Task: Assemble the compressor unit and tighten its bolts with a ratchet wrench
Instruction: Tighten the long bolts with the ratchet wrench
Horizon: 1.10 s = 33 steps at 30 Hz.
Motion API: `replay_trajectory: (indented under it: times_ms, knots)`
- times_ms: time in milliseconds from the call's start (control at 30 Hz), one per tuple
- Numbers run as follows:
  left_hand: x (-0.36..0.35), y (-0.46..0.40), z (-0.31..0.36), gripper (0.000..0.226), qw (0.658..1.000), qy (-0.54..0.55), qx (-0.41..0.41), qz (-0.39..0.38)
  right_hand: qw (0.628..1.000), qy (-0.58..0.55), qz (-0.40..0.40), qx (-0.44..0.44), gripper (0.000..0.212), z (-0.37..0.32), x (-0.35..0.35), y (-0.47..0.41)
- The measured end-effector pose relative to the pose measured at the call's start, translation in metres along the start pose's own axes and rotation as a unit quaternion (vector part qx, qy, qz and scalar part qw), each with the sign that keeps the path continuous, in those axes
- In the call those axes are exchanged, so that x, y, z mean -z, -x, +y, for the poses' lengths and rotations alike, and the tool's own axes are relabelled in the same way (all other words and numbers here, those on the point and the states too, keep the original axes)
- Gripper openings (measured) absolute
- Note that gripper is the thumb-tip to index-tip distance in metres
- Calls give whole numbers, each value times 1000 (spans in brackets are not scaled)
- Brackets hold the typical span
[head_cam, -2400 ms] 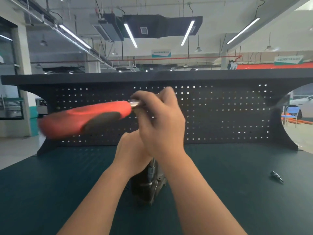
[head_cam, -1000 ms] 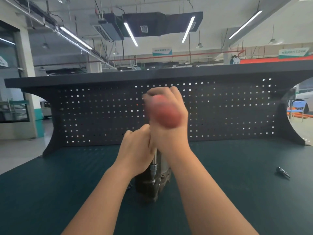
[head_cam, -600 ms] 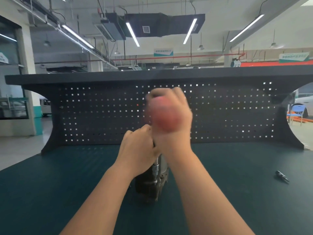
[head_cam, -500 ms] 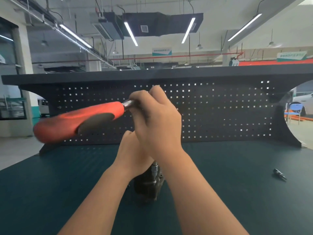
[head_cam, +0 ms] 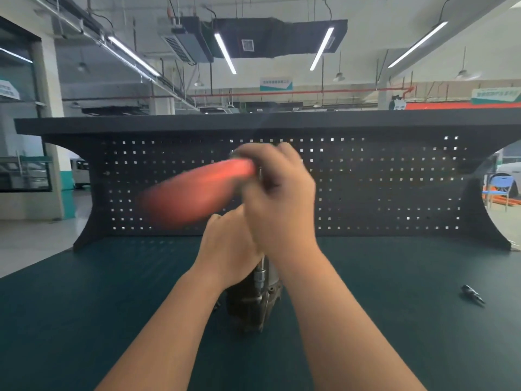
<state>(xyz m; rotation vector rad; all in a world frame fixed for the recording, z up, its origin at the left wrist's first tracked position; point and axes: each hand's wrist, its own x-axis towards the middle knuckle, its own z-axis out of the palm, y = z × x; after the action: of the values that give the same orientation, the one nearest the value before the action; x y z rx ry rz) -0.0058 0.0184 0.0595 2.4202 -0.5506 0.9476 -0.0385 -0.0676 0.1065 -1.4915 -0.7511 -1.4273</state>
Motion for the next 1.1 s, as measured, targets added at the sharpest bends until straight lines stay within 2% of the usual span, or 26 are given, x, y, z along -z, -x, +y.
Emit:
replay_trajectory:
  times_ms: [33,67,100,133,200,267,300,367,400,433,467,567,633,700,733,800,867,933,967,1000,1033,1100]
  knots:
    - [-2,1,-2,20,999,18,25,-7,994,90,-19,51,18,-5,-5,3]
    - [-1,2,-2,24,998,34,48,-12,986,145,-27,76,18,-7,-7,4]
    - [-1,3,-2,28,998,42,51,-13,985,154,-35,72,18,-7,-7,3]
    - [-1,2,-2,19,998,49,40,-12,989,129,-43,53,18,-5,-4,1]
    - [3,0,1,35,1000,11,0,-6,998,12,-59,-12,16,4,5,-3]
    - [6,-3,0,45,999,26,1,-22,985,-124,-21,-116,13,14,15,-8]
    - [5,-5,-2,46,999,30,3,-27,960,-199,20,-194,13,20,18,-9]
    - [5,-5,-3,62,1000,5,-8,-24,871,-337,96,-345,12,26,22,-13]
    - [4,-4,-3,73,999,-10,-16,-26,846,-357,116,-378,10,27,22,-13]
    - [5,-6,-3,76,999,-20,-17,-33,858,-336,127,-369,10,28,21,-12]
    - [5,-6,-2,72,999,-25,-21,-36,888,-295,130,-327,11,25,20,-11]
    - [8,-3,1,49,999,-20,-14,-20,983,-133,64,-107,21,6,10,-5]
    - [5,0,0,36,1000,28,-2,2,999,21,-6,28,17,-1,0,-1]
    - [5,2,3,24,998,67,17,-5,990,109,-21,88,24,-1,-2,-1]
    - [5,1,2,19,998,60,19,-13,990,113,-14,89,26,2,-1,-2]
    - [4,-2,0,33,1000,16,-7,-22,996,68,3,61,21,9,5,-2]
    - [5,-6,-3,44,999,-4,-17,-41,995,-61,43,-70,13,19,13,-3]
    - [2,-8,-7,54,999,-15,-18,-43,933,-234,93,-256,11,27,20,-7]
    - [1,-8,-7,65,998,-29,-18,-48,901,-285,105,-310,11,31,23,-8]
    - [2,-8,-7,75,998,-43,-23,-51,894,-295,111,-318,11,33,24,-8]
    - [3,-8,-6,79,997,-41,-23,-55,909,-277,113,-289,11,32,24,-8]
    - [6,-8,-4,66,998,-19,-20,-54,960,-203,90,-169,12,22,19,-7]
